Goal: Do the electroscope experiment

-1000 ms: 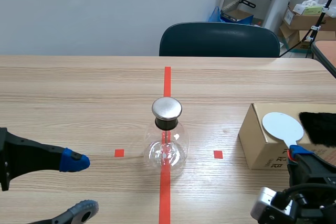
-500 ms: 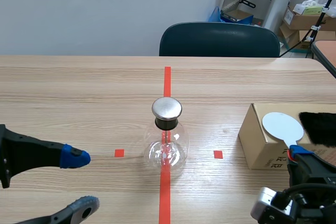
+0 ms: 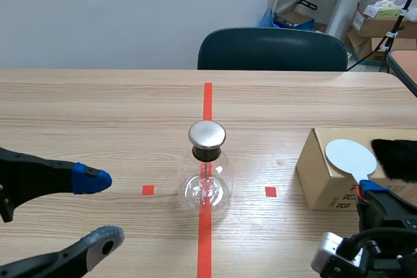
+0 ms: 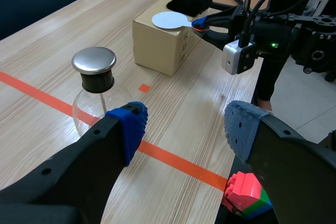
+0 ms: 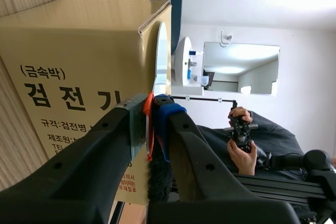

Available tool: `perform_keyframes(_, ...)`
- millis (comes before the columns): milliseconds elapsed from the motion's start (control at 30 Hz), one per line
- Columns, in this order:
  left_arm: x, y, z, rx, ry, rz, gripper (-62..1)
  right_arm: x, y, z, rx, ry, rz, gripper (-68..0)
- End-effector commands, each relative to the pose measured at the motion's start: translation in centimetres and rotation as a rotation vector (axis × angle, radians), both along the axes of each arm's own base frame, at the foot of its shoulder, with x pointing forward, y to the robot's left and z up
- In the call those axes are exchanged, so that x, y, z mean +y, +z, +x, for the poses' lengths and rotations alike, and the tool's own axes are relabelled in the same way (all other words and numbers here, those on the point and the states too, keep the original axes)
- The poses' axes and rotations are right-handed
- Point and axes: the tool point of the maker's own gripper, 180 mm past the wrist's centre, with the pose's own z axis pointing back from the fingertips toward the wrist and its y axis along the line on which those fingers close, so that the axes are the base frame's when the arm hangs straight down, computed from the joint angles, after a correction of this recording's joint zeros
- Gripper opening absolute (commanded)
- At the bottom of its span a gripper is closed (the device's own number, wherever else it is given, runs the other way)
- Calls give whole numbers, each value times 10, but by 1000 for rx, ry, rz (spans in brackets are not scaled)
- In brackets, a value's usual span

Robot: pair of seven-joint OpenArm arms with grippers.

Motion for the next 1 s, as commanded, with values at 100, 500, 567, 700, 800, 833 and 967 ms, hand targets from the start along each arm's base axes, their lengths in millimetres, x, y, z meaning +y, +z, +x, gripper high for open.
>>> perform_keyframes(100, -4, 7, -1, -6, -3, -30, -264, -2, 8, 6, -31, 4, -6, -667)
perform_keyframes(500, -4, 7, -1, -4, -3, -29, -264, -2, 10, 6, -39, 3, -5, -667)
perform_keyframes(567, -4, 5, -1, -1, -3, -22, -264, -2, 10, 6, -43, 2, -4, -667)
perform_keyframes(700, -1, -2, 1, 7, 14, 18, -264, -3, 11, 6, -46, -2, -4, -667)
perform_keyframes(800, 3, -4, 10, -11, 74, 30, -264, -5, 11, 6, -46, -17, -6, -667)
perform_keyframes(833, 5, -5, 13, -16, 98, 30, -264, -5, 11, 6, -46, -14, -7, -667)
perform_keyframes(967, 17, -11, 29, -40, 201, 38, -264, -2, 12, 7, -50, 0, -8, -667)
